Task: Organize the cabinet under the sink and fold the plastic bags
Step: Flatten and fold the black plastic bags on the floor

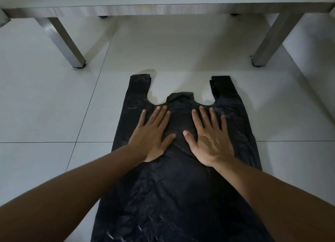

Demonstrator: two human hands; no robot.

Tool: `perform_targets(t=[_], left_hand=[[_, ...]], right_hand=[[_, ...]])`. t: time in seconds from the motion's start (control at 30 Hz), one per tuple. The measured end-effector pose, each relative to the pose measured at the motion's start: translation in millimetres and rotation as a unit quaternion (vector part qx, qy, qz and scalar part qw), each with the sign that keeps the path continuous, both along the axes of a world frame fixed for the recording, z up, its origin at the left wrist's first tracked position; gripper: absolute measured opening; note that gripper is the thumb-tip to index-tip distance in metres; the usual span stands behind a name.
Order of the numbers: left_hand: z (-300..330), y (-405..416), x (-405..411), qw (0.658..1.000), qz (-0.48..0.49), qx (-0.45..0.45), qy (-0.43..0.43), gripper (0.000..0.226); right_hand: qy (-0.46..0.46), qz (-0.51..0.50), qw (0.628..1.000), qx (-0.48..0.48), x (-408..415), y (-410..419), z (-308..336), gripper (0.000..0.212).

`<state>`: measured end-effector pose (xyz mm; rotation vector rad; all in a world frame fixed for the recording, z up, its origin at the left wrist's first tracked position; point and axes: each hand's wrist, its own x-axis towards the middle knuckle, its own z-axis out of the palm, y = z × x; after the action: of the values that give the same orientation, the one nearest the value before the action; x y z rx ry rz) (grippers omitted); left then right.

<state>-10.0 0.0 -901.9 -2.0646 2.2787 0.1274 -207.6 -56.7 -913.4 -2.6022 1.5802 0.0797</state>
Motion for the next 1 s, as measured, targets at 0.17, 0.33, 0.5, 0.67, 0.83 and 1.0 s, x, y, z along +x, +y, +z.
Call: perform_targets(t=[0.17,0.33,0.5,0.67,0.83,1.0], left_hand=[[-7.0,1.5,7.0,0.999,0.038,0.014,-0.013,0.082],[7.5,2.2,-2.0,0.993,0.051,0.062,-0.083,0.077],[36.3,40.0,-29.0,0.989,0.08,0.087,-0.089,0.069],[39.3,97.3,-43.0,0.992,0.083,0.092,-0.026,0.073],[34.1,143.1,-51.9,0.996,0.079,0.045,-0.005,0.086],[23.1,181.1,-55.1,0.998,0.043,0.035,0.004,0.081]], right_hand=[[0.006,0.003,1.0,0.008,-0.4,-0.2,0.7,0.079],[0.017,0.001,0.999,0.028,0.2,-0.5,5.1,0.074],[0.005,0.014,0.996,0.092,-0.5,-4.8,16.1,0.074],[-0.06,0.021,0.992,0.112,-12.3,2.8,40.9,0.068],[-0.112,0.042,0.989,0.086,-34.8,82.0,54.3,0.062],[-0.012,0.085,0.994,0.068,-82.8,156.4,40.7,0.074]])
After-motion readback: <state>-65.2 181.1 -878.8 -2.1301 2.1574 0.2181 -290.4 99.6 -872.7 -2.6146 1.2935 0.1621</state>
